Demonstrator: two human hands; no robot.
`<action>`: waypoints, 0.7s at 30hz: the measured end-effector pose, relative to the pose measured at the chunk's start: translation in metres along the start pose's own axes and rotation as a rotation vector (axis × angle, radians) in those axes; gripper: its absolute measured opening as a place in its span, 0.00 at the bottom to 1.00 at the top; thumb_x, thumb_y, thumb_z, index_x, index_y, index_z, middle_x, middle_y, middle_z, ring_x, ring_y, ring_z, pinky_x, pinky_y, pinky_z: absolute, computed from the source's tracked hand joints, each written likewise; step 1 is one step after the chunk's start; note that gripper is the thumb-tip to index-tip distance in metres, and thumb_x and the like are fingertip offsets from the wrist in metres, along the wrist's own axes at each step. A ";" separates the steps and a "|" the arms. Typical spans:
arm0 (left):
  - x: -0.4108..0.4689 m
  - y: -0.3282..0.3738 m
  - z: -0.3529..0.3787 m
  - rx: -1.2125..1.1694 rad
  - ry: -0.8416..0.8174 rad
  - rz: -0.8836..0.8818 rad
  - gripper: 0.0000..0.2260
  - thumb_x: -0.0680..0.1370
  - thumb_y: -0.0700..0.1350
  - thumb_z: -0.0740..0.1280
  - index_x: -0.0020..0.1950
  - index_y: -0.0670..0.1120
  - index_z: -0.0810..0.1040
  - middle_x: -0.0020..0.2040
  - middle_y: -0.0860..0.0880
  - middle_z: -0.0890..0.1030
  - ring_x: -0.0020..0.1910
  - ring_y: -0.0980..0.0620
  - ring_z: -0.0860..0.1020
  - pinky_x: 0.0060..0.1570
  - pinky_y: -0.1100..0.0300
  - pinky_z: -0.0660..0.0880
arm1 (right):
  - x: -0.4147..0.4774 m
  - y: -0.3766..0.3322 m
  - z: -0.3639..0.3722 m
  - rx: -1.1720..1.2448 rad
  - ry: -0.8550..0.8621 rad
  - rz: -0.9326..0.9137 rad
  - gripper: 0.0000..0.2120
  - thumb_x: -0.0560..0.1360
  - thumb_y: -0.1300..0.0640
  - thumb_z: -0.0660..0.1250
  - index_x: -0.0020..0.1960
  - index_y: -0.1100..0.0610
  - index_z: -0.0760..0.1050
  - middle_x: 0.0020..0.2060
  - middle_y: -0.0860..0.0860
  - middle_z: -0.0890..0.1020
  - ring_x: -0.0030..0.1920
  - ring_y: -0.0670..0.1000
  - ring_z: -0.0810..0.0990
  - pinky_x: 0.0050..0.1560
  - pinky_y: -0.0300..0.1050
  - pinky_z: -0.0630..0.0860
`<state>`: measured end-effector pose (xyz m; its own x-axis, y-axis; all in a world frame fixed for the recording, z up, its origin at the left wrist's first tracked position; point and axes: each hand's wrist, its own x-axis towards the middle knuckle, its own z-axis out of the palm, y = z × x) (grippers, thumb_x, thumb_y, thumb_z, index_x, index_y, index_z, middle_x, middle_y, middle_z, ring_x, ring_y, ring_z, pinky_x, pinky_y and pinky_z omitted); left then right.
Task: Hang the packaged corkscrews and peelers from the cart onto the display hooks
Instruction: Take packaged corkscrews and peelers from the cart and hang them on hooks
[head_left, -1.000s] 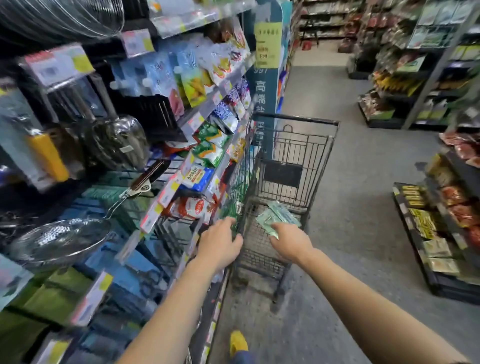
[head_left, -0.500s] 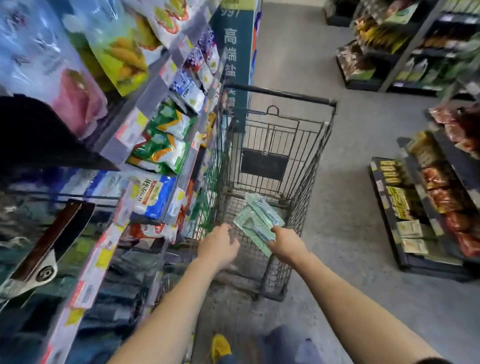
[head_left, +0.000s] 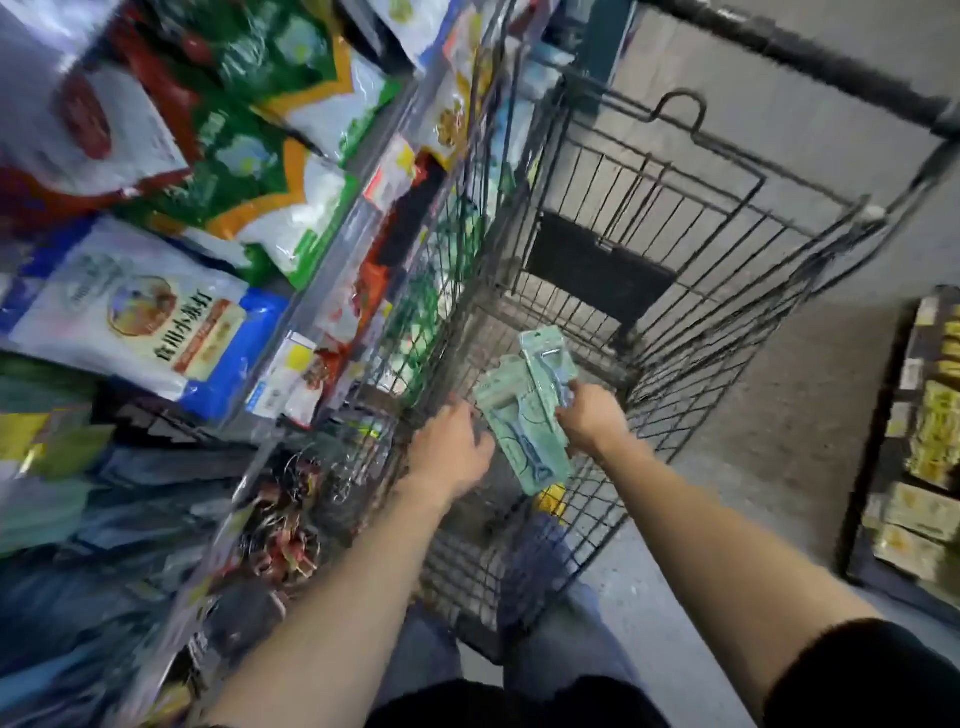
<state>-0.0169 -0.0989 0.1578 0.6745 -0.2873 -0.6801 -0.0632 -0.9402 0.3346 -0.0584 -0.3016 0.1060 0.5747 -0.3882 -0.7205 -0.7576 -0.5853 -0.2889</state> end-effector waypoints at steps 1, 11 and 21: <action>0.014 0.003 0.009 -0.031 -0.004 -0.034 0.22 0.83 0.54 0.63 0.73 0.45 0.73 0.68 0.41 0.78 0.66 0.37 0.79 0.65 0.42 0.77 | 0.021 0.003 0.000 -0.009 -0.020 0.006 0.24 0.79 0.54 0.65 0.73 0.61 0.73 0.61 0.64 0.83 0.60 0.65 0.83 0.60 0.56 0.81; 0.149 0.000 0.132 -0.431 -0.031 -0.368 0.29 0.75 0.57 0.71 0.72 0.48 0.71 0.65 0.43 0.82 0.63 0.38 0.82 0.60 0.44 0.81 | 0.179 0.018 0.052 0.031 -0.030 0.220 0.24 0.77 0.56 0.73 0.68 0.65 0.71 0.64 0.62 0.81 0.65 0.62 0.81 0.55 0.49 0.76; 0.200 -0.013 0.199 -0.705 -0.018 -0.560 0.32 0.78 0.50 0.76 0.75 0.41 0.65 0.66 0.44 0.77 0.64 0.42 0.79 0.58 0.56 0.73 | 0.248 0.054 0.113 0.088 0.006 0.271 0.47 0.70 0.34 0.75 0.77 0.55 0.58 0.72 0.62 0.71 0.70 0.65 0.73 0.67 0.65 0.76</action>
<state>-0.0276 -0.1805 -0.1128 0.4590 0.1711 -0.8718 0.7415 -0.6143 0.2698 0.0087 -0.3489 -0.1593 0.3490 -0.5266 -0.7751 -0.9077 -0.3956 -0.1400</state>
